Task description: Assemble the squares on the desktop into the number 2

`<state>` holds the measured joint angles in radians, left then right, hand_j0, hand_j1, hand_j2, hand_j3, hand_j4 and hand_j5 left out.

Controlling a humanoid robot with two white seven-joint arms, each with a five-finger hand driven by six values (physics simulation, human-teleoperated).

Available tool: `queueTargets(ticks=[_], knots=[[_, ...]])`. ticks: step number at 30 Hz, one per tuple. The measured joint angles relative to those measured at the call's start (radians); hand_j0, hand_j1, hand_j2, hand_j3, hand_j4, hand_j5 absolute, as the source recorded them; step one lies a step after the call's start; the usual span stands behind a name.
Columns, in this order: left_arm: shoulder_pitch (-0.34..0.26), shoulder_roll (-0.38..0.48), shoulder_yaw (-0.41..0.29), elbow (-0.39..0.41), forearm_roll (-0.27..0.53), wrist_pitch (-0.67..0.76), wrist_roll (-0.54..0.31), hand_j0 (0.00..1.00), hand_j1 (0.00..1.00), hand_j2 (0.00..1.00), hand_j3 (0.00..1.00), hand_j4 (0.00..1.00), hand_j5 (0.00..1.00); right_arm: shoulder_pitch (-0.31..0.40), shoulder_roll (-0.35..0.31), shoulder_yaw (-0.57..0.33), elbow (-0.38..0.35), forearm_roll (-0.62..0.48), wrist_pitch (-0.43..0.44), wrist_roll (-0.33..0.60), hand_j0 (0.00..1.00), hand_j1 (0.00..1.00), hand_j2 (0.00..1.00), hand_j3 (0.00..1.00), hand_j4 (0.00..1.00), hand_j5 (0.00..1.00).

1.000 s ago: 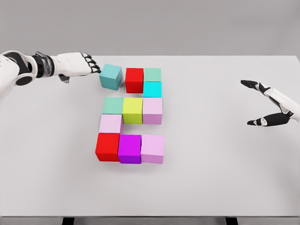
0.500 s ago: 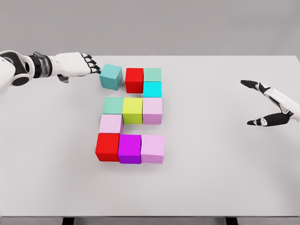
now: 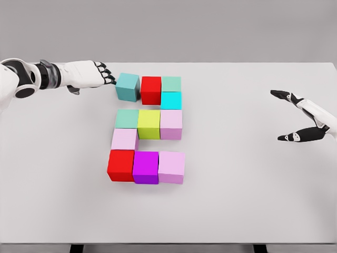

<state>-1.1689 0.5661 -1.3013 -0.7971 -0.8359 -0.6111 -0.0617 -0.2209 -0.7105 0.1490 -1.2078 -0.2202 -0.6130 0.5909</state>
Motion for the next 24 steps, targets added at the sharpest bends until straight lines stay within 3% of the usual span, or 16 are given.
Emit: queueTargets(ticks=[24], knots=[[0.011,0.043,-0.01,-0.08,0.004,0.0,0.0,1.0,1.0,1.0,1.0,1.0,1.0,0.0,0.0,0.0,0.0,0.0,0.0,0.0,1.0,1.0,1.0,1.0,1.0,1.0]])
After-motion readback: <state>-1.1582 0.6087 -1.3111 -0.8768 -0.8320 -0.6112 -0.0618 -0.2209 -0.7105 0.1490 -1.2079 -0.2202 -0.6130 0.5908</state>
